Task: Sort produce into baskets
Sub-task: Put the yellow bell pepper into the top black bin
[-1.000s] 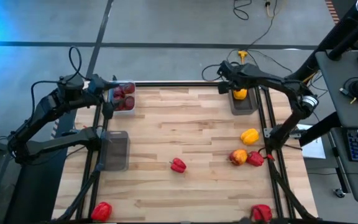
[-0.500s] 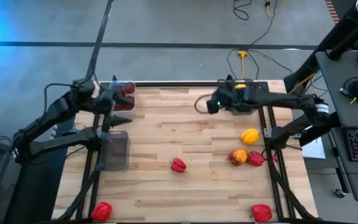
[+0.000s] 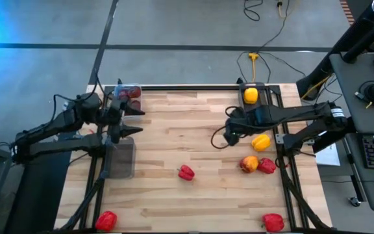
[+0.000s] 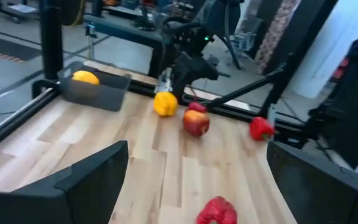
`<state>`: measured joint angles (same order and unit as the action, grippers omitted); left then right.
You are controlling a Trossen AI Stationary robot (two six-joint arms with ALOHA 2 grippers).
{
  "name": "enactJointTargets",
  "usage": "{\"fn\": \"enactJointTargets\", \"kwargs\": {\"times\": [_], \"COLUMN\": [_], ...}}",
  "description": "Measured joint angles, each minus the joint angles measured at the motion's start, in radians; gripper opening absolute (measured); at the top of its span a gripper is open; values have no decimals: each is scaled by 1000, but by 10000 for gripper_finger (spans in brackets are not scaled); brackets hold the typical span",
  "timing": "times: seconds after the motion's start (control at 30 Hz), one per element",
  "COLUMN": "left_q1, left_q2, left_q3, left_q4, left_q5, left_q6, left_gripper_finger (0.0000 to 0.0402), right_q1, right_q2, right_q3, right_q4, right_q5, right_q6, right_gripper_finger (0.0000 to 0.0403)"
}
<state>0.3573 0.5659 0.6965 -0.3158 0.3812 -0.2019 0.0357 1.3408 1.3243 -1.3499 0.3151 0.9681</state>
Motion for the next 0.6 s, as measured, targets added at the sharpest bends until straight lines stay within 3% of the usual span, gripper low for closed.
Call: {"fn": "enactJointTargets", "kwargs": {"times": [0.2, 0.3, 0.4, 0.6], "left_q1": [-131, -146, -146, -161], "left_q2": [19, 34, 53, 67], "left_q3": [-26, -66, -80, -12], "left_q4": [10, 35, 93, 108], "left_q5": [-190, -162, -100, -71], "left_q6": [68, 83, 0, -105], "left_gripper_finger": [366, 366, 366, 366], "right_q1": [4, 8, 16, 45], "right_q2": [0, -4, -33, -83], "right_q3": [-22, -39, -75, -201], "right_q4": [-146, -156, -162, -152], "right_q5": [-177, -216, -236, -375], "right_q6": [-73, -67, -39, 67], "right_gripper_finger": [370, 370, 371, 371]}}
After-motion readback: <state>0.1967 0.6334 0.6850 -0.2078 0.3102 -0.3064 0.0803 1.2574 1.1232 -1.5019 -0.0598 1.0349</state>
